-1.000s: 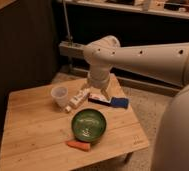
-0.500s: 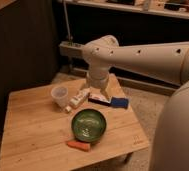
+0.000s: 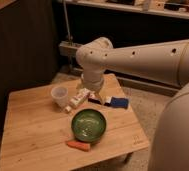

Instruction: Stand the bottle upright

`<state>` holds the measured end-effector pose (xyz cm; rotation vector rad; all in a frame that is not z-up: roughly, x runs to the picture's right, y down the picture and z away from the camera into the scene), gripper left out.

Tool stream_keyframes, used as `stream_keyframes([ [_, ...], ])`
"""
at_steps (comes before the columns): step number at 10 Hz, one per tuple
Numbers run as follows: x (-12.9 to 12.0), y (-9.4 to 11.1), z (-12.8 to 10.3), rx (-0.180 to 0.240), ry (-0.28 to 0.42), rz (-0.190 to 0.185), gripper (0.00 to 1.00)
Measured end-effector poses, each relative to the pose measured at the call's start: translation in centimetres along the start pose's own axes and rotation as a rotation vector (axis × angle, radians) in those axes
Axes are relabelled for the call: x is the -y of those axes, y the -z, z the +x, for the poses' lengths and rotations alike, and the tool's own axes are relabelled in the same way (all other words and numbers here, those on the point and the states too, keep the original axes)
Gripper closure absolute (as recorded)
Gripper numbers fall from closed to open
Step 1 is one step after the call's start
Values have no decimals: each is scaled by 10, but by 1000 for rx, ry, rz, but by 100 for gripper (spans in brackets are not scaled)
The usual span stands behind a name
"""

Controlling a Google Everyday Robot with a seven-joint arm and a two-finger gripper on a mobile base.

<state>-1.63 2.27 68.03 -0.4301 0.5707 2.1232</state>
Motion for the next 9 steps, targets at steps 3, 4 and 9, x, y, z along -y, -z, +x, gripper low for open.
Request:
stream_keyframes([
  [3,3,-2,-4,-12,-40,-3,20],
  [4,2,-2,-3,-12,-38,-3,20],
  [9,2,-1,-4,-12,-41,-8,20],
])
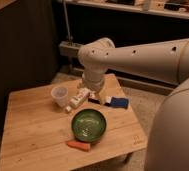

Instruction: Stand the bottle upright

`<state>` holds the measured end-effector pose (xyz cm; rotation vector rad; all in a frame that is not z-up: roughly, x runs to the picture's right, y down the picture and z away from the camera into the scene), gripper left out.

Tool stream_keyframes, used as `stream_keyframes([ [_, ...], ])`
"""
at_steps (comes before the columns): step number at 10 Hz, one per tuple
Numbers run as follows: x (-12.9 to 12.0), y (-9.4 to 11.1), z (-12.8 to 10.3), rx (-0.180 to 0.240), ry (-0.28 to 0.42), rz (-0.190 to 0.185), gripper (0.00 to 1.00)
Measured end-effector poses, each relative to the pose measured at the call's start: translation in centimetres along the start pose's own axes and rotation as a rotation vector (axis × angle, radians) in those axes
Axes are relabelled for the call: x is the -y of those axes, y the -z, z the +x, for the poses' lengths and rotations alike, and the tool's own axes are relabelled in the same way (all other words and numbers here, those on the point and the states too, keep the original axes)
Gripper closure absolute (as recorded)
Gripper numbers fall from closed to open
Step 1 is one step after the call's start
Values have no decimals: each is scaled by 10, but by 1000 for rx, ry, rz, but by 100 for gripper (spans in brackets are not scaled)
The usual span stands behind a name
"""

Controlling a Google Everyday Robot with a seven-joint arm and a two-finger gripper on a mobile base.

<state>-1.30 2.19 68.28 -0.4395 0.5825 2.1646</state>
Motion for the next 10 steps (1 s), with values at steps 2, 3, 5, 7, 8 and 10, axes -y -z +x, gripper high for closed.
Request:
stream_keyframes([
  [2,-3,2,-5,-2,-23,-18,20],
  [3,-5,2,-4,-4,-23,-16,20],
  [5,-14,1,-9,-3,-41,-25,20],
  [7,-14,1,-8,-12,-45,-28,20],
  [8,-23,-2,-11,-25,-48,-42,20],
  [10,-43,-8,-9,-54,-38,-76,20],
])
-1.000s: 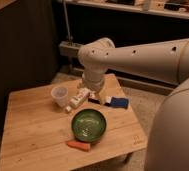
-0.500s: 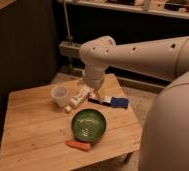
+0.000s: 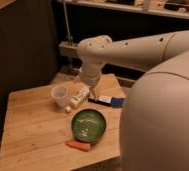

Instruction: Stand the bottle upright

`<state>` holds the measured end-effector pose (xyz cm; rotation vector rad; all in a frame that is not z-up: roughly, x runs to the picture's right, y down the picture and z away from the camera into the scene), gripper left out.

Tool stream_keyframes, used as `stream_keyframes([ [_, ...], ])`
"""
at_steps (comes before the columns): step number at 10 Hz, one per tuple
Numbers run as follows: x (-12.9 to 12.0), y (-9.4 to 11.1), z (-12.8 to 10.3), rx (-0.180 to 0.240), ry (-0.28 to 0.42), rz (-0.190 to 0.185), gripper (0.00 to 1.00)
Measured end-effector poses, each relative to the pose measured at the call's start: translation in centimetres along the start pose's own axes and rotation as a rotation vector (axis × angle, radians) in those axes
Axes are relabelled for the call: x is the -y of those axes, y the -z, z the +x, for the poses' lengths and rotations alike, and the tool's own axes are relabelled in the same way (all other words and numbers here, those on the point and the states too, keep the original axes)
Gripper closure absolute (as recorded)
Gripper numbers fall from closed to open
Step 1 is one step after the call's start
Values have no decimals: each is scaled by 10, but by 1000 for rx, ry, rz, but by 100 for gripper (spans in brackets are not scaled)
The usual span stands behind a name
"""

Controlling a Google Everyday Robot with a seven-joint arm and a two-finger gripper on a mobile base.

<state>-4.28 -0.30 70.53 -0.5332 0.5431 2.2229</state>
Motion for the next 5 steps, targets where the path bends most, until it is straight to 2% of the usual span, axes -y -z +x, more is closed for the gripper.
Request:
stream_keyframes([
  [1,-11,-5,1,-26,23,-44,20],
  [2,-18,-7,3,-57,75,-108,20],
  [4,-19,-5,1,-94,252,-255,20],
  [5,-12,-2,-1,-101,391,-349,20],
])
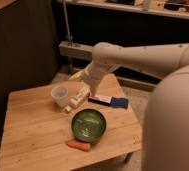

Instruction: Stand the bottle upright

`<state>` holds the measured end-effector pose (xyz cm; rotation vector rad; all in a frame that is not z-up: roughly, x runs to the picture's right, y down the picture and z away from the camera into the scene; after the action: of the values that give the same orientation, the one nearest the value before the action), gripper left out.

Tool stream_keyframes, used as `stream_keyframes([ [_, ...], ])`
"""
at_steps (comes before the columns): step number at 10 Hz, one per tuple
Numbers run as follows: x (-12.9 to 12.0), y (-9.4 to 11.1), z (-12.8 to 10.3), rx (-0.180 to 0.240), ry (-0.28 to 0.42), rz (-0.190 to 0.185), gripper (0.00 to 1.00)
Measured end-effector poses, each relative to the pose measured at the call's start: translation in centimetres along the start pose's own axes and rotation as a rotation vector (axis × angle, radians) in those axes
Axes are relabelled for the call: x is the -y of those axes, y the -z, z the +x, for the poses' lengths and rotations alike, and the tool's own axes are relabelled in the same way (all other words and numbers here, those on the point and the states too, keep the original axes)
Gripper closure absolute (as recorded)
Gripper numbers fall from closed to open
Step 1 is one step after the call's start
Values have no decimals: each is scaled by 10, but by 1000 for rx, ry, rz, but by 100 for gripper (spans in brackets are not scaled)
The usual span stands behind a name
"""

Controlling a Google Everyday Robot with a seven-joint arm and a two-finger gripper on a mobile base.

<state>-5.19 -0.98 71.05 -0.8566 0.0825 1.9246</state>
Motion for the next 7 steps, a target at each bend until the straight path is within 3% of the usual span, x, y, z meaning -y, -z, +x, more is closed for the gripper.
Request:
stream_keyframes([
  [1,5,3,2,-9,95,-53,20],
  [2,14,11,4,-15,242,-134,20],
  [3,17,14,4,-11,285,-154,20],
  [5,13,13,12,-3,342,-142,20],
  [7,15,13,11,-1,335,-140,20],
])
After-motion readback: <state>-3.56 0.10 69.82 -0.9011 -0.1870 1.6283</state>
